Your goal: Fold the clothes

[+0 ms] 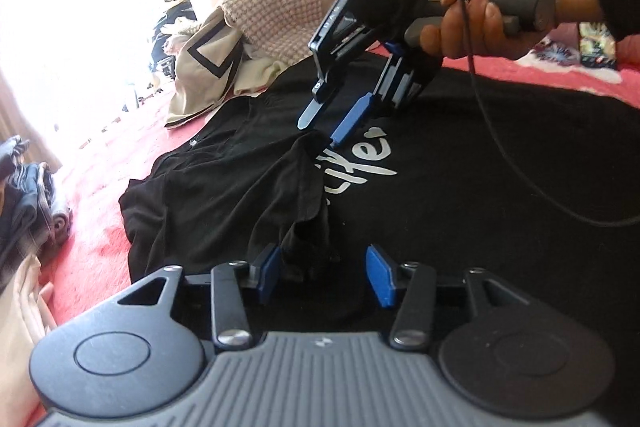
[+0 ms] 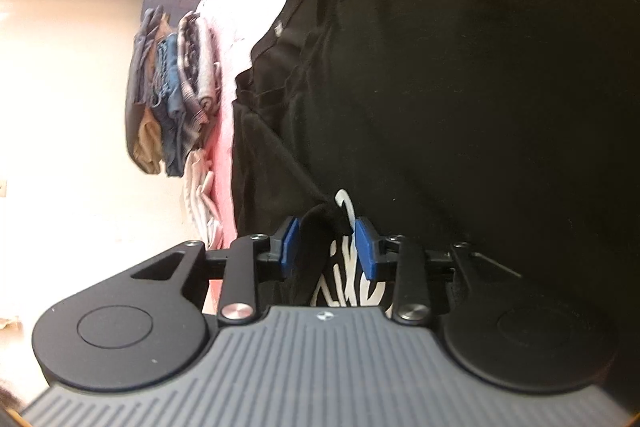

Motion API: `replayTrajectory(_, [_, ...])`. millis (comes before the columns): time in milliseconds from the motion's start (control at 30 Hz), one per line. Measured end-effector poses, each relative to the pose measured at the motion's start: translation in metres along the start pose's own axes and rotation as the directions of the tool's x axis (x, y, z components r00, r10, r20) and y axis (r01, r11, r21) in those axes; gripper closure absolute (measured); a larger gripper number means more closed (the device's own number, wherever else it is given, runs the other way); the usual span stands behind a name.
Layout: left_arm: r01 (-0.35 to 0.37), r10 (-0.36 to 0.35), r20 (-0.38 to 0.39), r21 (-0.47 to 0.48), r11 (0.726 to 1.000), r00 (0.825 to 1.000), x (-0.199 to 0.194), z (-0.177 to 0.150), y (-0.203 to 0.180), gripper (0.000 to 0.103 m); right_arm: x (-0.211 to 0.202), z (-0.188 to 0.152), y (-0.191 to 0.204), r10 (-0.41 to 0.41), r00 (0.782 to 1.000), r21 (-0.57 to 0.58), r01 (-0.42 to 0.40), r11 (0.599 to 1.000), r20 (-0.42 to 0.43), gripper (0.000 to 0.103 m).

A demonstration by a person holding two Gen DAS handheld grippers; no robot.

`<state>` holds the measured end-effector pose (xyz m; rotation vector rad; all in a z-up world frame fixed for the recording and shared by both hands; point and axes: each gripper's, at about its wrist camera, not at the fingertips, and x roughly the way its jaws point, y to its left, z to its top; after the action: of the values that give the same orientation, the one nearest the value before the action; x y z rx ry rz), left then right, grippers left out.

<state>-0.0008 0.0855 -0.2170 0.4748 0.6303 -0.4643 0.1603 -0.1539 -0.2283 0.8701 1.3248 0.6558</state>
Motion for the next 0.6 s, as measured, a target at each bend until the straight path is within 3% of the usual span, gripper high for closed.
replayTrajectory(67, [-0.001,0.0,-0.018,-0.03,1.0,1.0,0.008,0.001,0.002,0.064,0.002,0.0,0.001,-0.009,1.0,0.003,0.009,1.0,0.023,0.073])
replayTrajectory(233, [0.02,-0.024,-0.025,-0.137,0.99,0.999,0.012,0.003,0.012,0.094,0.009,-0.002,0.004,-0.013,0.997,0.002,0.013,1.0,0.077,0.073])
replayTrajectory(367, [0.037,-0.036,0.01,-0.27,0.962,0.999,-0.001,0.005,0.029,0.097,0.016,-0.006,0.019,-0.075,0.992,-0.08,0.083,0.993,0.098,0.095])
replayTrajectory(467, [0.045,-0.022,0.062,-0.395,0.917,0.998,-0.021,0.006,0.05,0.097,0.016,-0.002,0.037,-0.06,0.991,-0.127,0.075,0.989,0.117,0.098])
replayTrajectory(600, [0.056,0.019,0.124,-0.573,0.818,0.992,-0.047,0.001,0.089,0.097,0.022,0.006,0.071,0.001,0.991,-0.185,0.025,0.982,0.136,0.099])
